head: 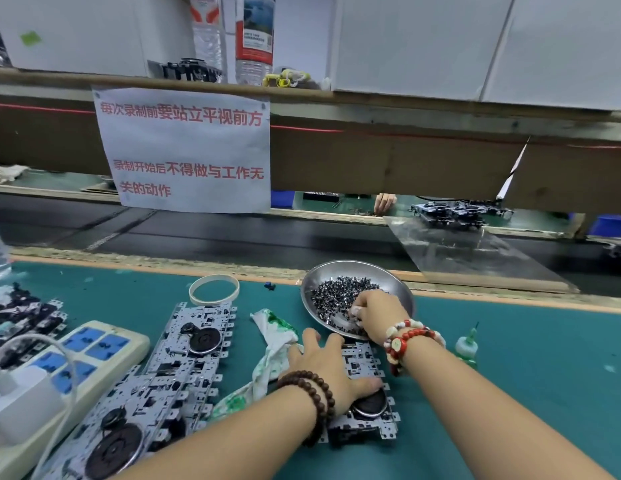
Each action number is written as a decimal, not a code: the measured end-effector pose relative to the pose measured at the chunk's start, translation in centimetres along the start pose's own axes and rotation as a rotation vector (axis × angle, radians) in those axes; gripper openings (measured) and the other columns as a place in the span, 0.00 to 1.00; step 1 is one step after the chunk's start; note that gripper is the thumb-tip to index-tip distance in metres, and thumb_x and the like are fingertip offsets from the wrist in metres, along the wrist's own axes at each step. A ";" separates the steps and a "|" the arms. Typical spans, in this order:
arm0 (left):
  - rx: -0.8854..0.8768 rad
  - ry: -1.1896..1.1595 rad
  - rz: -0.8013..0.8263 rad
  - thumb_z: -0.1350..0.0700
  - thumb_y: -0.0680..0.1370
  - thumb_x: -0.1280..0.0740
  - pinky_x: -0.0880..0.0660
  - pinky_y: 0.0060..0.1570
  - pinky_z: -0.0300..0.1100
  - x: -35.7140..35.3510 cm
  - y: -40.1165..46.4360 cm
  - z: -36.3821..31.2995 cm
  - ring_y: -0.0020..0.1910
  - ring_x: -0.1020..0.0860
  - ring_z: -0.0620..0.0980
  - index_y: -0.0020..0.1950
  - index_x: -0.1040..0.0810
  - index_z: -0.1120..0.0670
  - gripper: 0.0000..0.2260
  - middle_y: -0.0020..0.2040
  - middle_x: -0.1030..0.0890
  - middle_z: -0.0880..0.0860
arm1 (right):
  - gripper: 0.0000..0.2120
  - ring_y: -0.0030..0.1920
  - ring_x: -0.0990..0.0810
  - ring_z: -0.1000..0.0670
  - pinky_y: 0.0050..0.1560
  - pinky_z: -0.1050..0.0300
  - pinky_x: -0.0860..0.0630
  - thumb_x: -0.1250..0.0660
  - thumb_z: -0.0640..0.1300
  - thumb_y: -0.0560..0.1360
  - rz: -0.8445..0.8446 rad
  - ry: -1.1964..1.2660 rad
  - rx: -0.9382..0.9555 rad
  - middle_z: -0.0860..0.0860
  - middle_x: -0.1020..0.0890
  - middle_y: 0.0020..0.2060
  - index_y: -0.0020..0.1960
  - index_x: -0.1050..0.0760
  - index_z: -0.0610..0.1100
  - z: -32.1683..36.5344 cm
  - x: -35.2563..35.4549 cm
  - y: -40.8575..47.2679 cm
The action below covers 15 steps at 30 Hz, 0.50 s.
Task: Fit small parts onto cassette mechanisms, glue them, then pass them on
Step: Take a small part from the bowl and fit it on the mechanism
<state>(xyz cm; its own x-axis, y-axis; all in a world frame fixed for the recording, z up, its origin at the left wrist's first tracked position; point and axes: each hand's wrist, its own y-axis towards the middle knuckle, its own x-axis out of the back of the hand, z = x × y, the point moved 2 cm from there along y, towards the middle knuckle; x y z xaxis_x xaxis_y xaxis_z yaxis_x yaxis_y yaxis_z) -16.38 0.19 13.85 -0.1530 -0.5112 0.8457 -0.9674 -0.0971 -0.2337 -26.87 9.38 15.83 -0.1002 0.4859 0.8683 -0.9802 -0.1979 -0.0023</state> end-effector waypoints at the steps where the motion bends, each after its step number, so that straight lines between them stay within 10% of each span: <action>1: 0.004 -0.022 -0.002 0.33 0.69 0.35 0.38 0.68 0.54 0.1 0.1 0.1 0.70 0.44 0.57 0.70 0.39 0.46 0.35 0.69 0.43 0.52 | 0.11 0.50 0.22 0.46 0.54 0.56 0.27 0.41 0.38 0.78 0.001 -0.004 0.001 0.44 0.20 0.49 0.57 0.24 0.40 0.1 0.2 -0.1; 15: -0.029 -0.054 -0.063 0.32 0.67 0.34 0.38 0.67 0.51 -0.2 0.4 0.8 0.67 0.43 0.51 0.67 0.38 0.43 0.33 0.66 0.40 0.48 | 0.06 0.46 0.20 0.50 0.52 0.57 0.24 0.35 0.39 0.75 -0.076 0.239 0.102 0.52 0.19 0.40 0.42 0.26 0.48 -0.3 1.1 -3.8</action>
<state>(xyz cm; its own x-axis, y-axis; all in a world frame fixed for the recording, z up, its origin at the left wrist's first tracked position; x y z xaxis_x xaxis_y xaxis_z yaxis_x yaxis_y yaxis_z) -16.56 -0.48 13.23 -0.0814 -0.5502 0.8311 -0.9803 -0.1065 -0.1665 -23.32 10.88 16.62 -0.0759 0.6872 0.7225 -0.9655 -0.2317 0.1189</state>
